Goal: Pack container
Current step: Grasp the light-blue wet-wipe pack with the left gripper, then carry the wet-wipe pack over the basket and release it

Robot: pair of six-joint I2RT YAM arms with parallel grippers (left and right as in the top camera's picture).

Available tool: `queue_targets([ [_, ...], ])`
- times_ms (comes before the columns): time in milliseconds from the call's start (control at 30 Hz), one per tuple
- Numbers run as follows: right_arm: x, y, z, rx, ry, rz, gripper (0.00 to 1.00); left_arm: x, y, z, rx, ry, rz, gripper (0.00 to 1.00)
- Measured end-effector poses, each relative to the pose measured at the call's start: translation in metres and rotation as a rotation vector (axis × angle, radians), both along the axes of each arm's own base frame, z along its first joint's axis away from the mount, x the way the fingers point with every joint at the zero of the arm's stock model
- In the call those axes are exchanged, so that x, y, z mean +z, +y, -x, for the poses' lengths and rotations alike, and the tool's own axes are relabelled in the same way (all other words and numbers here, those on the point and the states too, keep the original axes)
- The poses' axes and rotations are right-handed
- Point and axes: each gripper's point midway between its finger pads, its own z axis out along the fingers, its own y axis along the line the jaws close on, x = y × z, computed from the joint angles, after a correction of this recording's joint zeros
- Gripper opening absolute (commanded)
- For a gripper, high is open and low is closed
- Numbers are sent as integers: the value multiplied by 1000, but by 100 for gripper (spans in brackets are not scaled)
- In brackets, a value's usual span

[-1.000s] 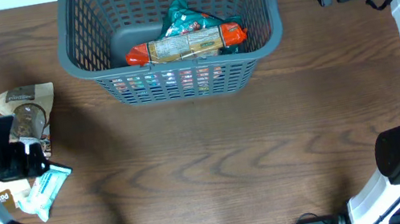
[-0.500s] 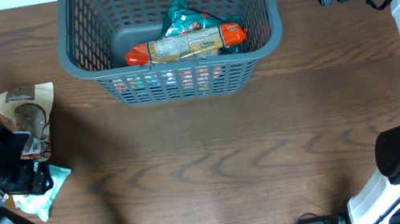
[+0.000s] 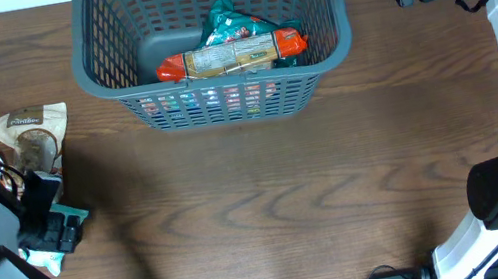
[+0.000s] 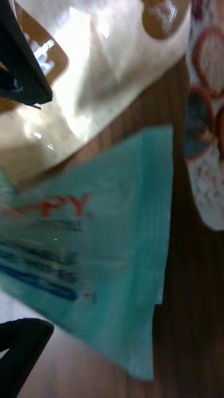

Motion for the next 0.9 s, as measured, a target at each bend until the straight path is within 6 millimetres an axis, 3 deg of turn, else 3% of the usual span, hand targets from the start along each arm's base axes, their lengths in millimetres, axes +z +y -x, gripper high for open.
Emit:
queue_targets([
  [67, 0, 1, 0, 1, 0, 0, 99, -6, -1, 1, -2, -8, -6, 95],
  [333, -1, 1, 1, 3, 4, -1, 99, -10, -10, -7, 14, -51, 47, 57],
  [633, -2, 2, 3, 3, 15, -2, 99, -9, -28, -25, 154, -109, 100, 6],
  [800, -2, 2, 3, 3, 15, -2, 99, 7, -39, -34, 321, -152, 120, 6],
  [900, -2, 2, 3, 3, 15, -2, 99, 33, -47, -40, 408, -198, 131, 6],
])
